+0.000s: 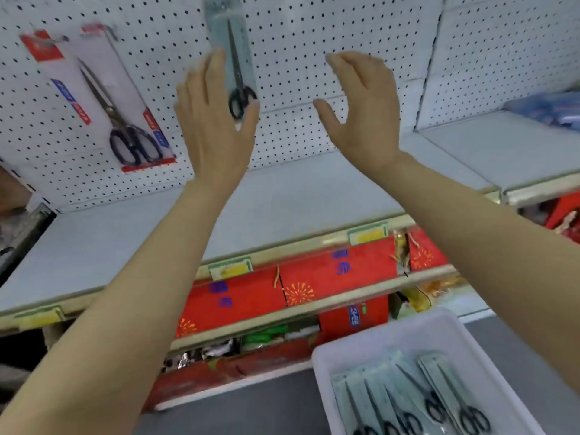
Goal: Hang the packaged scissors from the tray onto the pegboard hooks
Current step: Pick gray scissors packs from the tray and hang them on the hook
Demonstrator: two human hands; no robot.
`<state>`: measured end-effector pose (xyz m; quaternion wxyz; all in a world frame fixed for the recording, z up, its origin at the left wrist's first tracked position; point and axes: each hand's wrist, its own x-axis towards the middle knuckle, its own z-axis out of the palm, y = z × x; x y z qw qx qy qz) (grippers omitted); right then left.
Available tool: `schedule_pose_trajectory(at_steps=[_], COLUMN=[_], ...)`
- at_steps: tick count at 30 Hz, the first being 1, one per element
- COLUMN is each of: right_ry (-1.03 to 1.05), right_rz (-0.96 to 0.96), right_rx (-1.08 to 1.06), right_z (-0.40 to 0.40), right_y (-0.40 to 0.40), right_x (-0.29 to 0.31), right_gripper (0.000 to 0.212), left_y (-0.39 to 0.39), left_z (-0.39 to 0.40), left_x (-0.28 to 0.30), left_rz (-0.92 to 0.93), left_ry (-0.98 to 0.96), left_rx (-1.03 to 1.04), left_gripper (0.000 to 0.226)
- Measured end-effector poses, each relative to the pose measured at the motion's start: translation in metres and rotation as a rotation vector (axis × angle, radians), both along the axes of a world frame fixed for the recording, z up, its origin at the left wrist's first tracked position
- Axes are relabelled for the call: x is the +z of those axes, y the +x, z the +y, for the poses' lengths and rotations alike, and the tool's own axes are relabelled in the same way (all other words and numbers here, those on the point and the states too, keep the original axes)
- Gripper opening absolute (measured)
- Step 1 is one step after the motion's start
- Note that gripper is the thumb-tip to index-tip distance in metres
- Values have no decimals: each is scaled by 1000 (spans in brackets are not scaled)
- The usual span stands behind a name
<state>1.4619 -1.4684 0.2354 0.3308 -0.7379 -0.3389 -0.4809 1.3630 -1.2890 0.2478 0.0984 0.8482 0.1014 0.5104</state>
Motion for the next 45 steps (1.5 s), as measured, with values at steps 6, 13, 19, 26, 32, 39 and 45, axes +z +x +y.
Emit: schedule_pose_trajectory(at_steps=[6, 13, 19, 26, 32, 39, 45], right_ry=[-119, -279, -446, -514, -631, -683, -809], right_rz=[137, 448, 709, 902, 1279, 1722, 1700], right_rx=[-13, -125, -306, -402, -387, -456, -670], right_z=[-96, -209, -298, -341, -340, -311, -281], right_y=[-42, -90, -118, -130, -129, -113, -119], right_x=[-115, -287, -397, -464, -492, -536, -558], right_gripper=[44, 41, 42, 41, 48, 49, 66], left_y=[-41, -91, -127, -134, -130, -119, -128], left_z=[-103, -206, -254, -270, -290, -278, -266], left_x=[-131, -345, -465, -547, -547, -550, -553], left_rz=[92, 672, 1292, 1705, 1613, 1527, 1441], left_ry=[76, -121, -358, -834, -838, -632, -568], left_rx=[-213, -276, -41, 386, 420, 301, 215], left_gripper=[49, 54, 60, 67, 74, 114, 72])
